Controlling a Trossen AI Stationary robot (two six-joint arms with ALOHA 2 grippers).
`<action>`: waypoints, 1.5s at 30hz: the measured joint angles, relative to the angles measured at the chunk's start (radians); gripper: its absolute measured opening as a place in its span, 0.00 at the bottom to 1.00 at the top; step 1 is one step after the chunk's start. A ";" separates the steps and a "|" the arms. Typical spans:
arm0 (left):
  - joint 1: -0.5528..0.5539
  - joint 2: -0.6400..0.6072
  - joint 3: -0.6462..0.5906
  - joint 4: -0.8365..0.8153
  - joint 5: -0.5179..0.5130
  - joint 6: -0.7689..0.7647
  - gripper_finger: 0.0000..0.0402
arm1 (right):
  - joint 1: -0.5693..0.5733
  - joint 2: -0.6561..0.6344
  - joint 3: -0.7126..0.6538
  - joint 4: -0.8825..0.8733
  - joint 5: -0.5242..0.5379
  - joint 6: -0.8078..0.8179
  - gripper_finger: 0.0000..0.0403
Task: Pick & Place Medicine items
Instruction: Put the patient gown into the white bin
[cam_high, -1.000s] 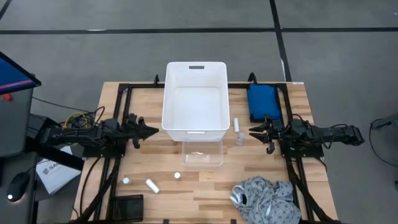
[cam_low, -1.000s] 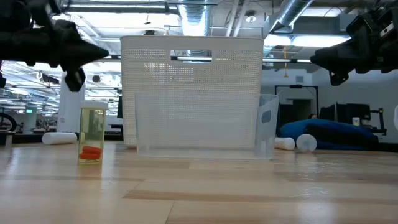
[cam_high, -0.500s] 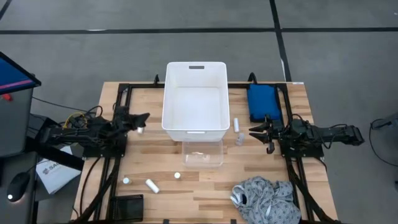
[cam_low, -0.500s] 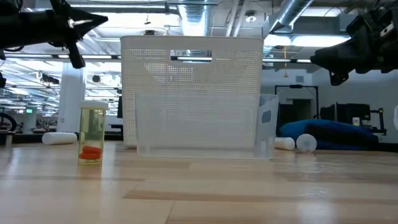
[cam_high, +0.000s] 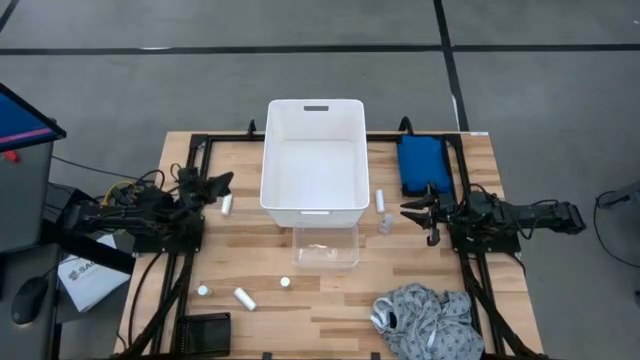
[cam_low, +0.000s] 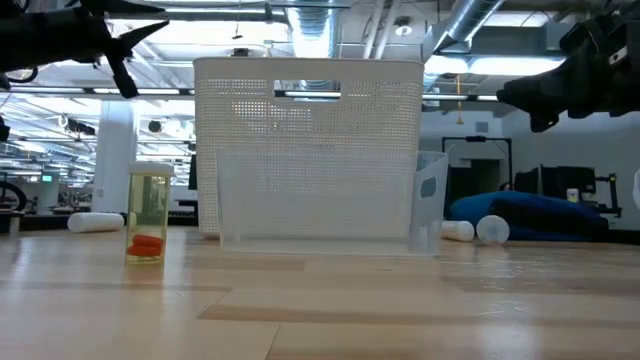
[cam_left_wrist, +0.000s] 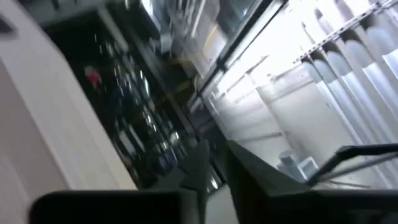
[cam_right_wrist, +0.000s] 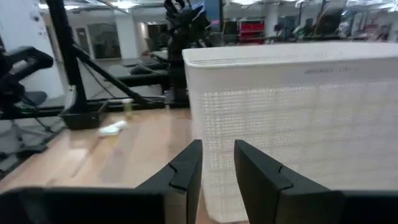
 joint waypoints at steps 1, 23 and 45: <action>0.000 0.000 0.000 0.019 -0.028 0.036 0.20 | 0.000 0.000 0.000 0.006 -0.001 0.019 0.23; 0.000 0.029 0.055 0.416 -0.389 0.679 0.56 | -0.012 0.000 0.017 0.925 0.420 0.538 0.23; 0.000 0.179 0.295 0.299 -0.331 0.858 0.67 | 0.205 0.923 1.460 -1.381 -0.166 1.004 0.49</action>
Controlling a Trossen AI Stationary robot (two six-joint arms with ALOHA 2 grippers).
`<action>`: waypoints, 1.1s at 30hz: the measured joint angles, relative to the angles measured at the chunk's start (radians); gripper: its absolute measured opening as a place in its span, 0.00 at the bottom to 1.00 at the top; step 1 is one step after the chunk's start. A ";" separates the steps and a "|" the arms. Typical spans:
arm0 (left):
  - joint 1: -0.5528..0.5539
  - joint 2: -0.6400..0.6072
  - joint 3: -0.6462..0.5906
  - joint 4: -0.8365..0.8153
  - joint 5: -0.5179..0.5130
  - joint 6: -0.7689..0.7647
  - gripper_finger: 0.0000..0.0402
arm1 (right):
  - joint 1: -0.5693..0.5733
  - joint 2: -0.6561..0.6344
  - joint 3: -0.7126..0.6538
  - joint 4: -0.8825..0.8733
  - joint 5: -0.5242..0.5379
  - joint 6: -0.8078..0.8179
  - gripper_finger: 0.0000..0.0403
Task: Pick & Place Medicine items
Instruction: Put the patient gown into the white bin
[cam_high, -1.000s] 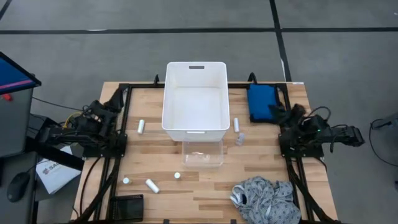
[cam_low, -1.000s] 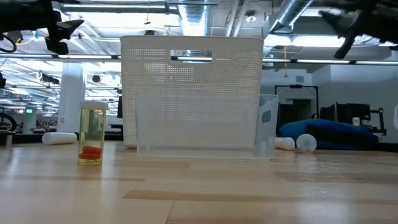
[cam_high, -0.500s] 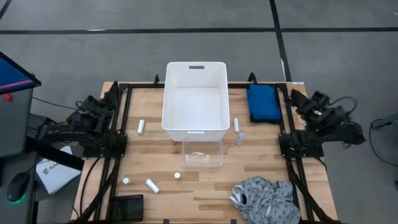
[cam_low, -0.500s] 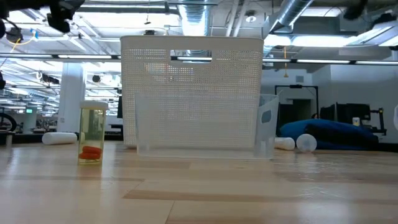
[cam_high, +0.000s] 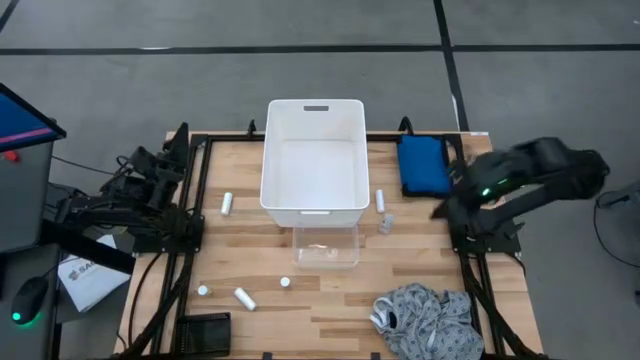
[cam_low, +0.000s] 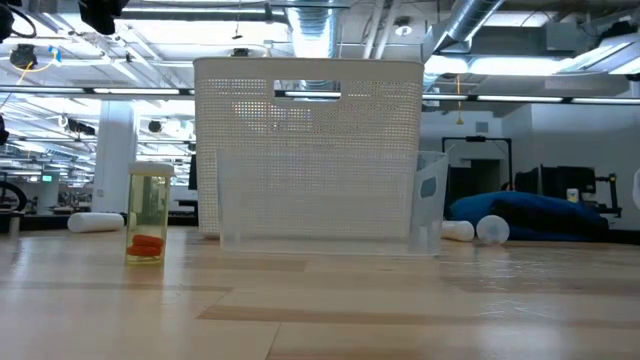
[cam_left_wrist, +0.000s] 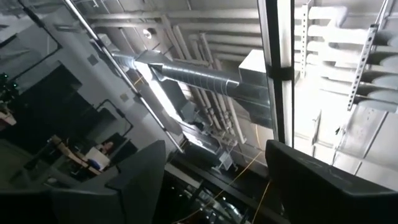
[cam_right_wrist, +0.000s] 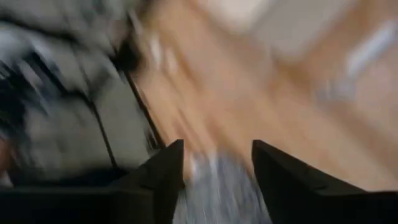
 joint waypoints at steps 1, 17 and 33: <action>0.000 0.000 0.000 -0.002 0.000 -0.005 0.67 | 0.020 0.037 0.016 -0.049 -0.047 0.004 0.51; -0.048 0.000 0.000 -0.116 0.048 -0.134 0.67 | 0.485 0.254 -0.297 0.333 -0.197 0.505 0.63; -0.056 0.000 0.000 -0.116 0.072 -0.200 0.67 | 0.656 0.510 -0.636 0.954 -0.097 0.838 0.43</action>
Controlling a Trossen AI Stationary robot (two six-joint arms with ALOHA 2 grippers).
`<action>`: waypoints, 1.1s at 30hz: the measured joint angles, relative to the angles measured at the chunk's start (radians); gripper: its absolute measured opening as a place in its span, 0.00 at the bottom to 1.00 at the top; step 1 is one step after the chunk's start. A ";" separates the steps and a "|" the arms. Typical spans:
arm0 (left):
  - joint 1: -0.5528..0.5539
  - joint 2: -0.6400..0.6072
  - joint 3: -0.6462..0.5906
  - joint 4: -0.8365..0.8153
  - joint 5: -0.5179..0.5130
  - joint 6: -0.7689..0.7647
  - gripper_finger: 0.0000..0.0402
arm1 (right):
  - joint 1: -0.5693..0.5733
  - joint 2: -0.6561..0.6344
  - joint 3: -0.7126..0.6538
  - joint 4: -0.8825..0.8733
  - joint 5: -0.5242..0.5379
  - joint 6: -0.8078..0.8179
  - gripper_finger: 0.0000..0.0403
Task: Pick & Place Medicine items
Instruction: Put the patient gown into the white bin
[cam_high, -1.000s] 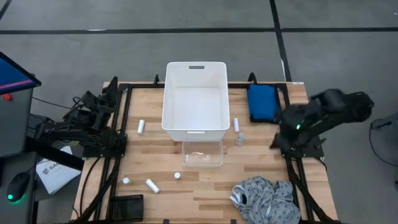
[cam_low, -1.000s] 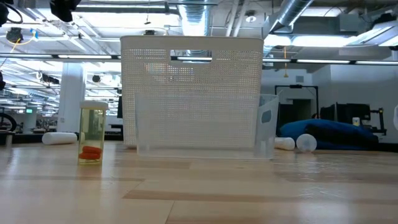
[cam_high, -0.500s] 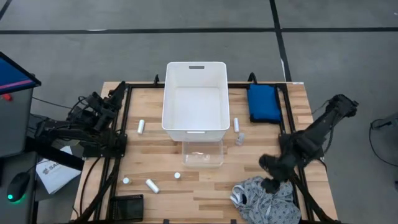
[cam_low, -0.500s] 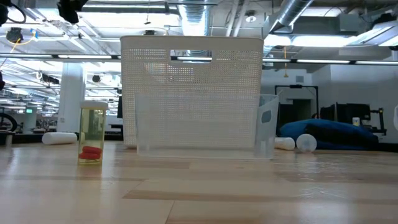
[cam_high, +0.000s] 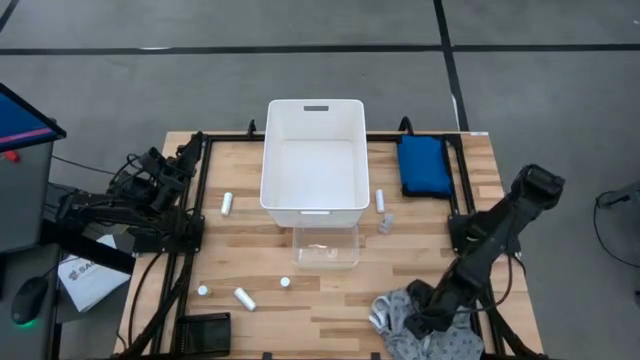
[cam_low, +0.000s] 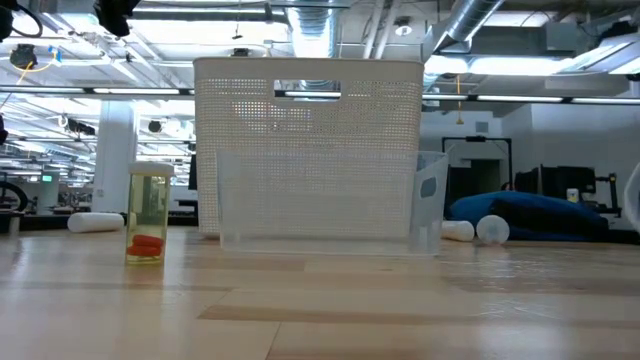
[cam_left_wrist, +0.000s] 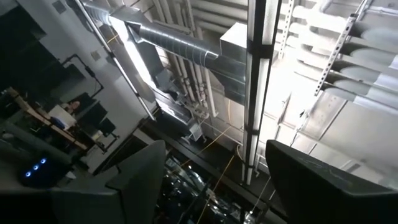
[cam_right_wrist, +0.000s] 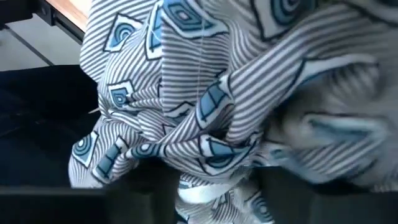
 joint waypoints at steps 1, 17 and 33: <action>0.000 0.000 0.000 0.000 0.000 -0.006 0.67 | -0.001 0.017 0.000 0.024 0.000 -0.001 0.37; 0.001 0.000 0.000 0.000 -0.011 -0.006 0.67 | -0.060 -0.144 0.107 -0.011 0.288 -0.126 0.01; 0.002 0.000 0.000 0.000 -0.052 0.014 0.67 | -0.342 -0.577 0.268 0.223 0.604 -0.984 0.00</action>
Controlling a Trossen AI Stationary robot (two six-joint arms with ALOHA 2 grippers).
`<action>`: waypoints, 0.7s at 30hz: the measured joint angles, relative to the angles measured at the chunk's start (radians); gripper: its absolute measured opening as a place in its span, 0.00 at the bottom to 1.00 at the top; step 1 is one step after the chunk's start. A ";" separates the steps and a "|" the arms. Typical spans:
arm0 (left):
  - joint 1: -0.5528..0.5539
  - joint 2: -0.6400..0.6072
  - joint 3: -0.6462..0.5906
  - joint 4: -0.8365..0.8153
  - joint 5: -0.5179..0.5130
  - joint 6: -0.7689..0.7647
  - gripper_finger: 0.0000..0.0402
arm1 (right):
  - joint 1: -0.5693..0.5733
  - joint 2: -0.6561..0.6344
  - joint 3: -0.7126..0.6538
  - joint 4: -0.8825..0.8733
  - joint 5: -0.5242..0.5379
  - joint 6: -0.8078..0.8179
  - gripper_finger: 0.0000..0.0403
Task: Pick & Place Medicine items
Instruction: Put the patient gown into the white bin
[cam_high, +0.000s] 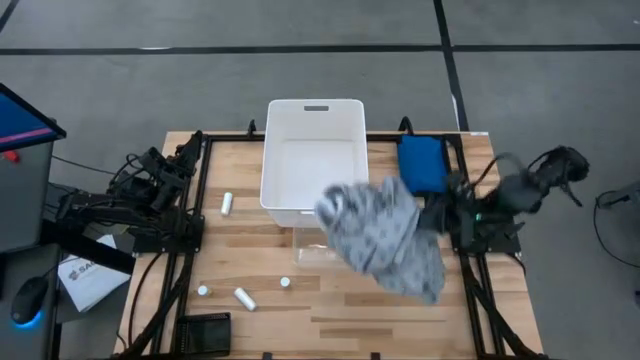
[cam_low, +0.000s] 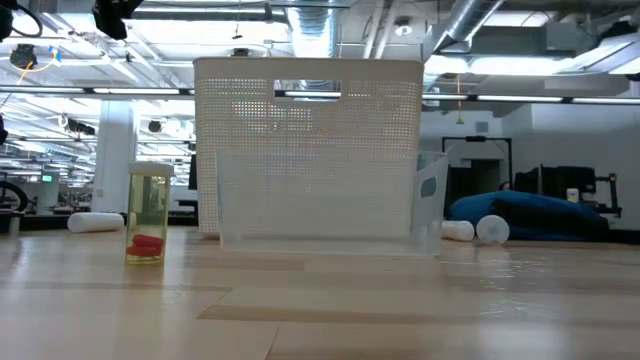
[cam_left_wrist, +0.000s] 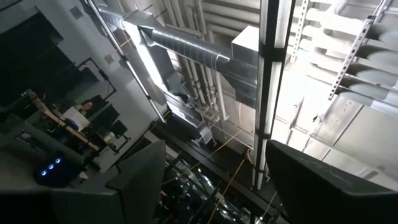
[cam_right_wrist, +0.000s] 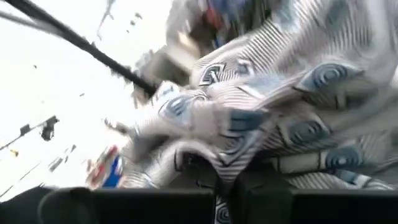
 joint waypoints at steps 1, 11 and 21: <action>0.000 0.000 0.000 0.000 0.000 0.000 0.67 | -0.036 -0.009 0.006 0.029 -0.003 -0.058 0.00; 0.000 0.002 0.000 0.001 -0.002 0.000 0.61 | -0.536 0.119 0.116 0.208 -0.406 -0.356 0.00; 0.000 0.002 0.000 0.079 -0.002 0.002 0.58 | -0.838 0.497 0.336 0.199 -0.640 -0.348 0.00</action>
